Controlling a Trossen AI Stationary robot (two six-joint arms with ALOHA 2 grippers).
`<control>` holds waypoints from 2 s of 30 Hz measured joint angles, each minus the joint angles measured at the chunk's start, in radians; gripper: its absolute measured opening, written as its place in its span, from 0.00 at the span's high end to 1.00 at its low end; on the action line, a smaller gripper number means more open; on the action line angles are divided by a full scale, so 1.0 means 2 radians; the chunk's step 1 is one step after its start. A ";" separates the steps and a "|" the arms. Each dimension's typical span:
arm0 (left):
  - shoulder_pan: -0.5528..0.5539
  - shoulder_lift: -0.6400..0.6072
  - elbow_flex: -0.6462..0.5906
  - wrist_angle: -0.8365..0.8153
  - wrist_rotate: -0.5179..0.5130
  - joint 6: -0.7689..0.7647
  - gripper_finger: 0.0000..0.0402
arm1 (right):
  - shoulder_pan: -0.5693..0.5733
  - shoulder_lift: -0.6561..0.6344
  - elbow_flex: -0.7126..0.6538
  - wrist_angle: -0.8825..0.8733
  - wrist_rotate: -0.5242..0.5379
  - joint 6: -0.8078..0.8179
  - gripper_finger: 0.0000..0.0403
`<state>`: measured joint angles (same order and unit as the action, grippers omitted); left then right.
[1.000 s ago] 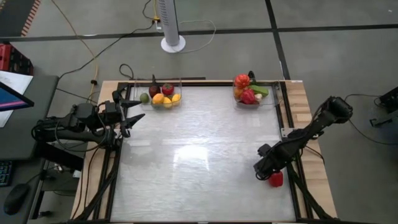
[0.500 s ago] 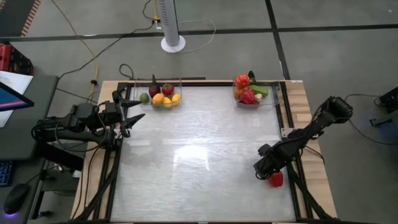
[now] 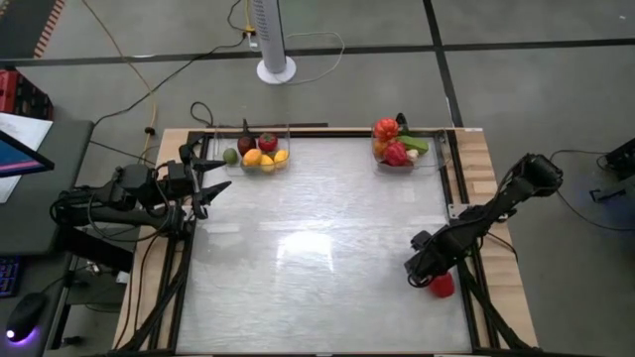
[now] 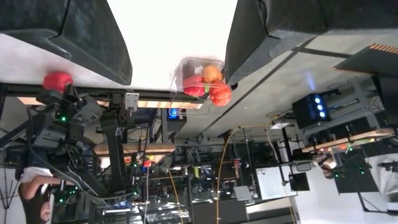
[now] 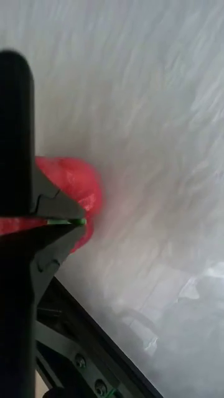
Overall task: Sort produce into baskets
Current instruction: Put the red bell pepper into the right transparent bin
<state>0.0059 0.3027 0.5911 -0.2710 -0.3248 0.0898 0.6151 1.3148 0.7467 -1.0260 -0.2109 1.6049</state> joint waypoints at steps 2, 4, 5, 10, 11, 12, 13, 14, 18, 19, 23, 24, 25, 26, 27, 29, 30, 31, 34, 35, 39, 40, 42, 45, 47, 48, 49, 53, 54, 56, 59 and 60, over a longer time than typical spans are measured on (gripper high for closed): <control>0.000 0.000 0.000 0.000 0.000 0.000 0.39 | 0.000 0.000 0.000 0.003 -0.001 -0.004 0.93; 0.000 0.000 0.000 0.000 0.000 0.000 0.39 | 0.000 0.000 0.000 0.003 0.000 -0.006 0.96; 0.000 0.000 0.000 0.000 0.000 0.000 0.39 | 0.000 0.000 0.000 0.003 0.000 -0.007 0.96; 0.000 0.000 0.000 0.000 0.000 0.000 0.39 | -0.001 0.000 0.000 0.003 0.000 -0.013 0.96; 0.000 0.000 0.000 0.000 0.000 0.000 0.39 | -0.002 0.000 0.001 0.001 0.000 -0.016 0.96; 0.000 0.000 0.000 0.000 0.000 0.000 0.39 | -0.004 0.000 0.005 -0.003 0.000 -0.021 0.96; 0.000 0.000 0.000 0.000 0.000 0.000 0.39 | -0.006 0.000 0.010 -0.009 0.000 -0.025 0.96; 0.000 0.000 0.000 0.000 0.000 0.000 0.39 | -0.009 0.000 0.016 -0.016 0.003 -0.029 0.96; 0.000 0.000 0.000 0.000 0.000 0.000 0.39 | -0.020 0.000 0.049 -0.063 0.030 -0.047 0.96; 0.000 0.000 0.000 0.000 0.000 0.000 0.39 | -0.022 0.000 0.057 -0.075 0.035 -0.049 0.96; 0.000 0.000 0.000 0.000 0.000 0.000 0.39 | -0.032 0.000 0.093 -0.129 0.065 -0.057 0.96; 0.000 0.000 0.000 0.000 0.000 0.000 0.39 | -0.034 0.000 0.100 -0.139 0.077 -0.057 0.96; 0.000 0.000 0.000 0.000 0.000 0.000 0.39 | -0.035 0.000 0.107 -0.147 0.089 -0.059 0.96; 0.000 0.000 0.000 0.000 0.000 0.000 0.39 | -0.036 0.000 0.113 -0.152 0.103 -0.061 0.96; 0.000 0.000 0.000 0.000 0.000 0.000 0.39 | -0.037 0.000 0.118 -0.158 0.115 -0.062 0.96; 0.000 0.000 0.000 0.000 0.000 0.000 0.39 | -0.041 0.000 0.127 -0.170 0.144 -0.065 0.96; 0.000 0.000 0.000 0.000 0.000 0.000 0.39 | -0.042 0.000 0.130 -0.177 0.157 -0.065 0.96; 0.000 0.000 0.000 0.000 0.000 0.000 0.39 | -0.044 0.000 0.132 -0.183 0.172 -0.065 0.96; 0.000 0.000 0.000 0.000 0.000 -0.001 0.39 | -0.054 0.000 0.132 -0.188 0.194 -0.068 0.96; 0.000 0.000 0.000 0.000 0.000 -0.002 0.39 | -0.057 0.000 0.132 -0.191 0.202 -0.069 0.96; 0.000 0.000 0.000 0.000 0.000 -0.002 0.39 | -0.067 0.000 0.132 -0.193 0.236 -0.070 0.96; 0.000 0.000 0.000 0.000 0.000 -0.002 0.39 | -0.068 0.000 0.132 -0.192 0.240 -0.072 0.95; 0.000 0.000 0.000 0.000 0.000 -0.002 0.39 | -0.070 0.000 0.132 -0.181 0.247 -0.091 0.89; 0.000 0.000 0.000 0.000 0.000 -0.002 0.39 | -0.070 0.000 0.132 -0.154 0.272 -0.124 0.73; 0.000 0.000 0.000 0.000 0.000 -0.002 0.39 | -0.070 0.000 0.132 -0.140 0.289 -0.134 0.62; 0.000 0.000 0.000 0.000 0.000 -0.002 0.39 | -0.071 0.000 0.132 -0.135 0.297 -0.135 0.56; 0.000 0.000 0.000 0.000 0.000 -0.002 0.39 | -0.071 0.000 0.132 -0.130 0.304 -0.136 0.50; 0.000 0.000 0.000 0.000 0.000 -0.002 0.39 | -0.072 0.005 0.132 -0.119 0.307 -0.135 0.32; 0.000 0.000 0.000 0.000 0.000 -0.002 0.39 | -0.074 0.009 0.132 -0.118 0.307 -0.136 0.29; 0.000 0.000 0.000 0.000 0.000 -0.002 0.39 | -0.077 0.022 0.129 -0.114 0.305 -0.143 0.25; 0.000 0.000 0.000 0.000 0.000 -0.002 0.39 | -0.087 0.047 0.122 -0.105 0.299 -0.170 0.25; 0.000 0.000 0.000 0.000 0.000 -0.002 0.39 | -0.091 0.056 0.122 -0.105 0.296 -0.181 0.26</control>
<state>0.0059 0.3027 0.5911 -0.2707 -0.3240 0.0856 0.4334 1.4275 0.9898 -1.2369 0.3803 1.2421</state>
